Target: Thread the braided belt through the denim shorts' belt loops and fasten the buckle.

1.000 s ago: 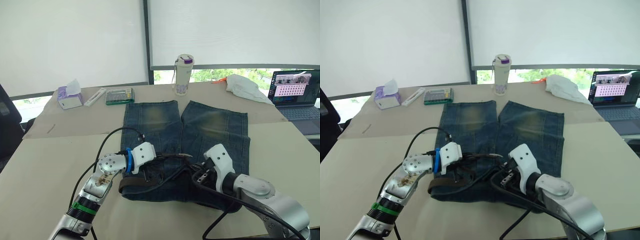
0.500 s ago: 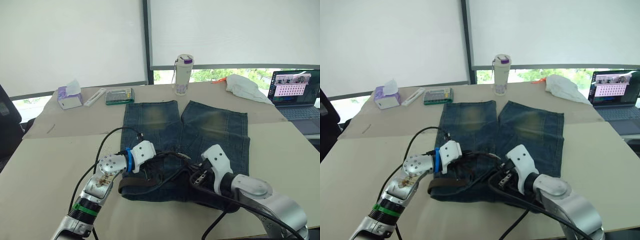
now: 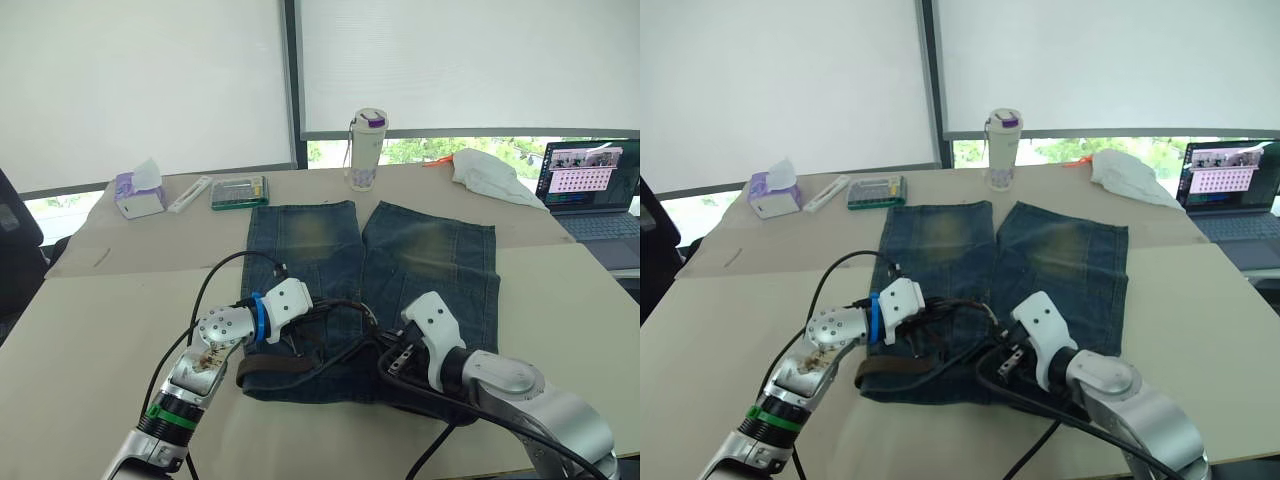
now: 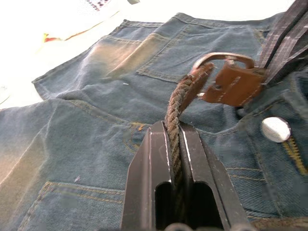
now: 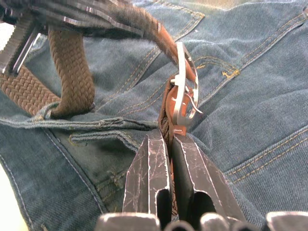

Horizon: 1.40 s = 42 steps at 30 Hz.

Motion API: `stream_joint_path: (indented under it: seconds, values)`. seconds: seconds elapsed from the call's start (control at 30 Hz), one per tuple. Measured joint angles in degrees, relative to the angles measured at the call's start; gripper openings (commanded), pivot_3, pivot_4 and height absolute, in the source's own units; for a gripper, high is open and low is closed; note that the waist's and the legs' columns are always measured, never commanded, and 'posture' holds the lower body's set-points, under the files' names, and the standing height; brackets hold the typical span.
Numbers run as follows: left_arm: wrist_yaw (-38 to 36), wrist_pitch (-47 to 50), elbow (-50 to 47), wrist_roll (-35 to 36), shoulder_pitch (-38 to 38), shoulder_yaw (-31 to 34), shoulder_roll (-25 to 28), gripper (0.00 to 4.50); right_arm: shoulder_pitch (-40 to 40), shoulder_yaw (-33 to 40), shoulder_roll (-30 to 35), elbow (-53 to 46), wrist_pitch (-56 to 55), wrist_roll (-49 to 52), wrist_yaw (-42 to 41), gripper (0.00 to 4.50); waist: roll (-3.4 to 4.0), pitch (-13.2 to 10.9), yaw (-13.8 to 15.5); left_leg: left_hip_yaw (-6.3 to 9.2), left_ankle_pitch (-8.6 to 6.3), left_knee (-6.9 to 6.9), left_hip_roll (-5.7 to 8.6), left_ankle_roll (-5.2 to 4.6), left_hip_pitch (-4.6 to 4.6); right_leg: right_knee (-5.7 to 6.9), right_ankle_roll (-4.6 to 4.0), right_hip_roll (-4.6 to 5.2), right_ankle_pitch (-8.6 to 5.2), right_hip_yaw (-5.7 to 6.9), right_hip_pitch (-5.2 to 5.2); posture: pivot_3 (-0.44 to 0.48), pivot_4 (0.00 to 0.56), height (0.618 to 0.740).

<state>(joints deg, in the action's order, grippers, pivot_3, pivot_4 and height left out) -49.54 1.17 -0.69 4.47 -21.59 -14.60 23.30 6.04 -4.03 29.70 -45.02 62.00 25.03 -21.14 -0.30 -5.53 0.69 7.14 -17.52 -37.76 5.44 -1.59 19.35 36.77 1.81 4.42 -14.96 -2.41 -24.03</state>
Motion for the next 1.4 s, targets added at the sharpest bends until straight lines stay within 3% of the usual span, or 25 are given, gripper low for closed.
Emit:
stream_joint_path:
  seconds: [0.2,0.47,0.57,0.67,0.83,0.97,1.1,1.3,1.4]
  values:
    - [-1.75,-1.94,1.57,-0.37,-1.59,-2.07,-0.39,0.00,1.44,-1.12,0.20,0.58,-0.48,-0.15,-0.15,0.04,0.00,0.00,0.02,0.00,0.00,0.00,0.00,0.00,0.00,0.00,0.00,0.00,0.00,0.01,0.00,0.000,0.150,0.740]
    - [-7.47,-6.13,7.42,-0.18,-5.38,-3.39,-1.14,0.00,2.22,-7.64,6.81,0.92,-5.17,-5.11,-2.21,0.04,0.00,0.00,-0.03,-0.03,0.00,-0.01,0.00,0.00,0.00,-0.01,0.00,0.00,0.00,0.03,0.00,0.000,0.150,0.740]
    - [-9.03,-7.48,8.51,0.06,-5.66,-3.52,-1.33,0.00,1.42,-9.39,11.77,0.53,-8.49,-7.91,-3.96,1.08,-0.01,0.00,0.15,-0.03,0.00,-0.02,0.01,0.00,0.02,-0.01,0.00,0.00,0.00,0.06,0.01,0.000,0.150,0.740]
    - [-10.13,-9.12,8.87,0.12,-5.81,-3.77,-1.64,0.00,-1.95,-7.71,12.26,-1.66,-10.10,-8.14,-4.61,2.04,-0.03,-0.01,0.19,-0.02,0.00,-0.02,0.01,0.00,0.02,-0.04,0.00,0.00,0.00,0.02,0.02,0.000,0.150,0.740]
    - [-10.72,-10.91,9.60,0.15,-6.24,-3.76,-1.83,0.00,-4.95,-0.61,12.95,-7.19,-10.20,-5.90,-6.36,2.04,-0.03,-0.01,0.17,-0.02,0.00,-0.03,0.01,-0.01,0.01,-0.03,0.00,-0.01,0.00,0.03,0.05,0.000,0.150,0.740]
    - [-10.83,-11.00,9.79,0.17,-6.35,-3.76,-1.92,0.00,-4.99,1.42,18.76,-8.42,-10.57,-8.18,-7.36,2.04,-0.03,-0.02,0.28,-0.04,0.00,-0.04,0.02,-0.01,0.01,-0.04,0.00,-0.02,0.00,0.05,0.05,0.000,0.150,0.740]
    - [-11.05,-11.01,9.86,0.23,-6.37,-3.75,-2.03,0.00,-3.58,0.77,22.07,-6.91,-12.36,-11.96,-7.64,2.04,-0.05,-0.02,0.18,-0.05,0.00,-0.03,0.01,-0.01,-0.01,-0.04,0.00,-0.01,0.00,0.03,0.05,0.000,0.150,0.740]
    - [-11.46,-11.16,10.34,0.26,-6.54,-3.70,-2.22,0.00,2.10,-7.83,20.85,-0.35,-17.14,-17.24,-8.51,2.04,-0.06,-0.03,0.21,-0.07,0.00,-0.04,0.01,-0.01,0.01,-0.05,0.00,-0.01,0.00,0.02,0.04,0.000,0.150,0.740]
    - [-11.82,-11.26,10.40,0.27,-6.59,-3.70,-2.30,0.00,5.59,-11.01,19.30,2.33,-18.70,-19.54,-8.82,1.20,-0.05,-0.03,0.26,-0.07,0.00,-0.04,0.01,0.00,0.01,-0.03,0.00,-0.01,0.00,0.03,0.02,0.000,0.150,0.740]
